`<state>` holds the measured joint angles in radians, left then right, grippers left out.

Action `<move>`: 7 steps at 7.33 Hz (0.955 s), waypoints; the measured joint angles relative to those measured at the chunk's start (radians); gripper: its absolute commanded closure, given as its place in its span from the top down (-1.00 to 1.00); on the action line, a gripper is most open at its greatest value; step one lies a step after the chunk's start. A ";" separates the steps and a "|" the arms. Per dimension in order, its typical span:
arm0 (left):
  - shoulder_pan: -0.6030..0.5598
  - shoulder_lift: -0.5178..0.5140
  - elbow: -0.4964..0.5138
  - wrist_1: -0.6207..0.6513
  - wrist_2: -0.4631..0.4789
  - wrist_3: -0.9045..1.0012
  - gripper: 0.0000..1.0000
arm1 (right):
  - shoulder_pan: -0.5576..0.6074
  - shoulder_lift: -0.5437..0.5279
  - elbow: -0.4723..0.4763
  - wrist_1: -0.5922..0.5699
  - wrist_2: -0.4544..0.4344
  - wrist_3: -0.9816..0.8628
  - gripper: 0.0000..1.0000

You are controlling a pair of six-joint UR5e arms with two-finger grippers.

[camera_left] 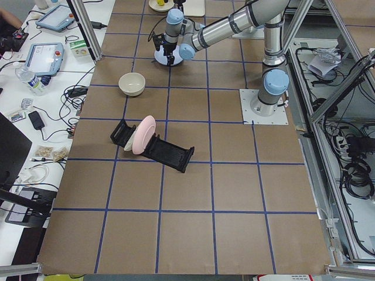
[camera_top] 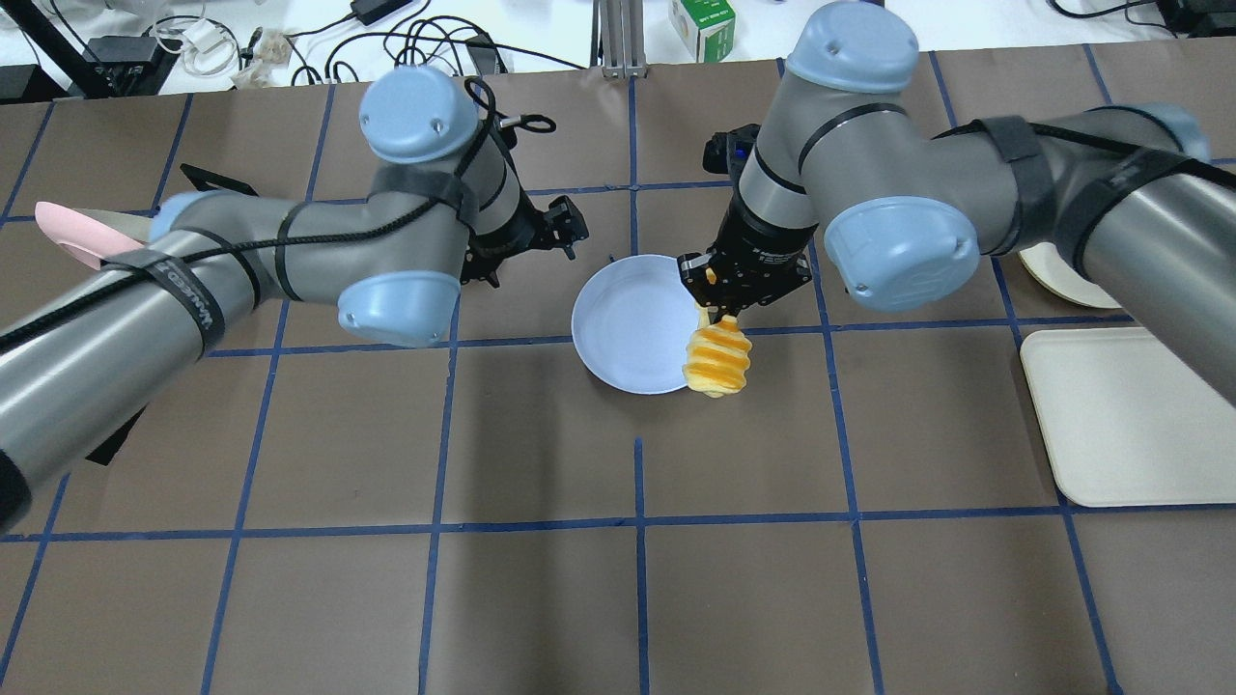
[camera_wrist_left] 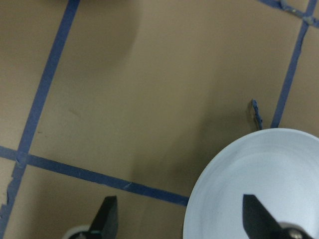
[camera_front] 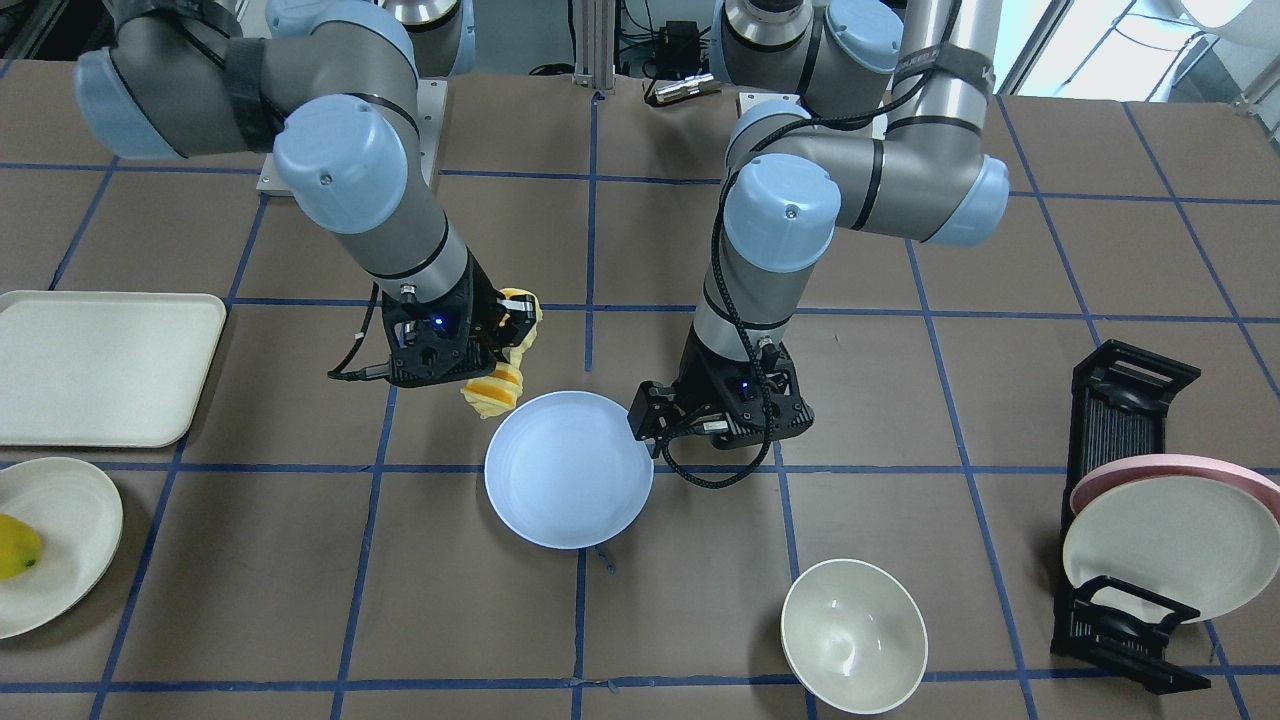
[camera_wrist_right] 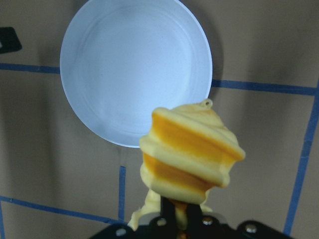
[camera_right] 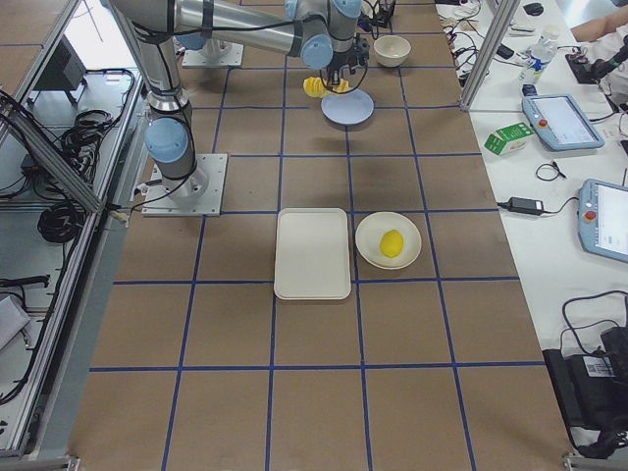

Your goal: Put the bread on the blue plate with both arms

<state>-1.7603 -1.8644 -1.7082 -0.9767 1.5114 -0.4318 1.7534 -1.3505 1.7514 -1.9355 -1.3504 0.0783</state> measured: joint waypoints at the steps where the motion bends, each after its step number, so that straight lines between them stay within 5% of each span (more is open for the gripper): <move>1: 0.000 0.034 0.104 -0.190 0.012 0.091 1.00 | 0.014 0.036 -0.008 -0.065 0.008 0.013 -1.00; 3: 0.001 0.128 0.209 -0.456 0.037 0.236 1.00 | 0.035 0.093 -0.008 -0.196 0.021 0.080 -1.00; 6: 0.025 0.234 0.219 -0.588 0.072 0.266 1.00 | 0.085 0.177 0.001 -0.316 0.021 0.111 0.86; 7: 0.034 0.249 0.215 -0.591 0.079 0.268 1.00 | 0.091 0.193 0.001 -0.323 0.020 0.100 1.00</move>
<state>-1.7262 -1.6153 -1.4934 -1.5678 1.5900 -0.1640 1.8442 -1.1579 1.7527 -2.2582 -1.3307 0.1787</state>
